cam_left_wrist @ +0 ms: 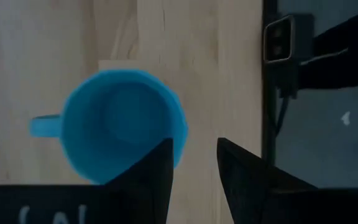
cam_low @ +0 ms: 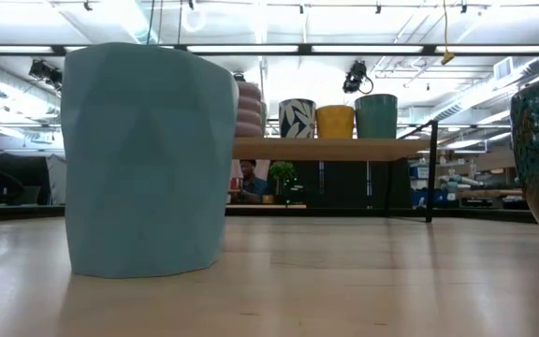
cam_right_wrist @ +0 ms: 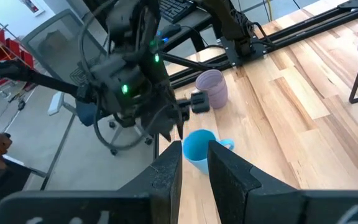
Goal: Place coffee mugs
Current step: Put the blue mug on the shelf
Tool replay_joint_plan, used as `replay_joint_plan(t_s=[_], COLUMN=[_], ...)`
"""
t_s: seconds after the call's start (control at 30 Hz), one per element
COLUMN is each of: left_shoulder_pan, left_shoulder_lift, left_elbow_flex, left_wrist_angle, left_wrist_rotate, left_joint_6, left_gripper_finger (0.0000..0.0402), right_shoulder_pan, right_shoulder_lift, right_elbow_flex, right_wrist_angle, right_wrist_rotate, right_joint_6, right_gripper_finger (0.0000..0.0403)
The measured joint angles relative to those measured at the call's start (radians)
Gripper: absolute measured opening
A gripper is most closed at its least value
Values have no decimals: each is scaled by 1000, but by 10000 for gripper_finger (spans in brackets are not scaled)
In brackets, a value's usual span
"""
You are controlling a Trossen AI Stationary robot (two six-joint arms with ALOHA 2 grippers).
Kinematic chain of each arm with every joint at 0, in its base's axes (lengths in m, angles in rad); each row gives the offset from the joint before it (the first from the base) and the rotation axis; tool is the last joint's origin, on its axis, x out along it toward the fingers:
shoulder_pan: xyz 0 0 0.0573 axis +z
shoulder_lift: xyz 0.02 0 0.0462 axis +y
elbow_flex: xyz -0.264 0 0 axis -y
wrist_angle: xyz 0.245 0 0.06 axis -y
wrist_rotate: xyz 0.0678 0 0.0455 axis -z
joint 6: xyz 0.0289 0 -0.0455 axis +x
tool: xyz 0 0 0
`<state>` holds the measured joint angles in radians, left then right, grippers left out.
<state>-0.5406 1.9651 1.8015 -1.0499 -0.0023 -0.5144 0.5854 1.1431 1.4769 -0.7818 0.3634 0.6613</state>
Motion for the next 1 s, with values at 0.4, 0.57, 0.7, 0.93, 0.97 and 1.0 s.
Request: replay_joint_plan(t_s=[0.4,0.57,0.7,0.93,0.97,1.0], left_shoulder_pan=[175,275,324,329,325,322], left_shoulder_lift=[-34,-22,-22,-21,-22,-22], left_elbow_flex=[-2,-58,-168,-262,-265,-270], left_wrist_angle=[-26,11,94,256,280,292], left_wrist_rotate=[-64,32,145,201,203,204], left_joint_6=[-2,88,136,239,255,267], left_gripper_finger=[110,95,84,68,67,65], right_shoulder_pan=[0,0,0,0,0,0], right_shoulder_lift=[24,48,55,62,62,62], right_elbow_flex=[0,0,0,0,0,0], right_wrist_angle=[1,6,12,21,23,23], right_wrist_rotate=[5,4,1,8,8,9], right_joint_6=[4,16,32,48,52,53], right_gripper_finger=[82,82,82,82,82,82])
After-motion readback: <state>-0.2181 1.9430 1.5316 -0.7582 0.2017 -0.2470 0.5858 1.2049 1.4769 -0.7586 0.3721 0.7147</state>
